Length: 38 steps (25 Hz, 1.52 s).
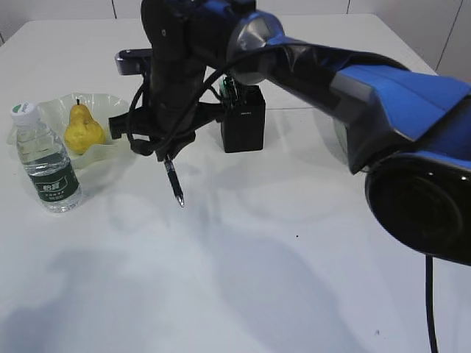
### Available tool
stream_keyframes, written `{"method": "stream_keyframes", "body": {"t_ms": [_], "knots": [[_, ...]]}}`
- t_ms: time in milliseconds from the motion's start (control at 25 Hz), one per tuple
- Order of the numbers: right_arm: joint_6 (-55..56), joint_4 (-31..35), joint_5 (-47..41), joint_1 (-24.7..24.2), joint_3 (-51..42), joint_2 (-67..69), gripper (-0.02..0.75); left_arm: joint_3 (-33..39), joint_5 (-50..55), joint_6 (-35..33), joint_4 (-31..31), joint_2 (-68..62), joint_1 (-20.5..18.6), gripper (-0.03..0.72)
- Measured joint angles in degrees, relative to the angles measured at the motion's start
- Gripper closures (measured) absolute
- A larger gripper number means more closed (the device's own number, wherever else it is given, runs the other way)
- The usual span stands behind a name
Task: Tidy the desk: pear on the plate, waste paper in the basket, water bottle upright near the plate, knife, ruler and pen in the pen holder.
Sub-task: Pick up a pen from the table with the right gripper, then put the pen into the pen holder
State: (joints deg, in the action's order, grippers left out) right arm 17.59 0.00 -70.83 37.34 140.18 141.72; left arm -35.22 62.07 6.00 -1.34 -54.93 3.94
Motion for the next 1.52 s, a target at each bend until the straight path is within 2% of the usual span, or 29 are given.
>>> {"method": "stream_keyframes", "body": {"t_ms": [200,680,1520], "knots": [[-1.4,-2.4,-0.4,0.0,0.0,-3.5,0.637,0.0,0.0,0.0,0.0,0.0,0.0,0.304],[-8.0,-2.8,-0.6,0.0,0.0,-8.9,0.637,0.0,-0.1,0.0,0.0,0.0,0.0,0.304],[-16.3,-6.7,10.6,-1.3,0.0,-17.3,0.637,0.0,-0.1,0.0,0.0,0.0,0.0,0.304]]}}
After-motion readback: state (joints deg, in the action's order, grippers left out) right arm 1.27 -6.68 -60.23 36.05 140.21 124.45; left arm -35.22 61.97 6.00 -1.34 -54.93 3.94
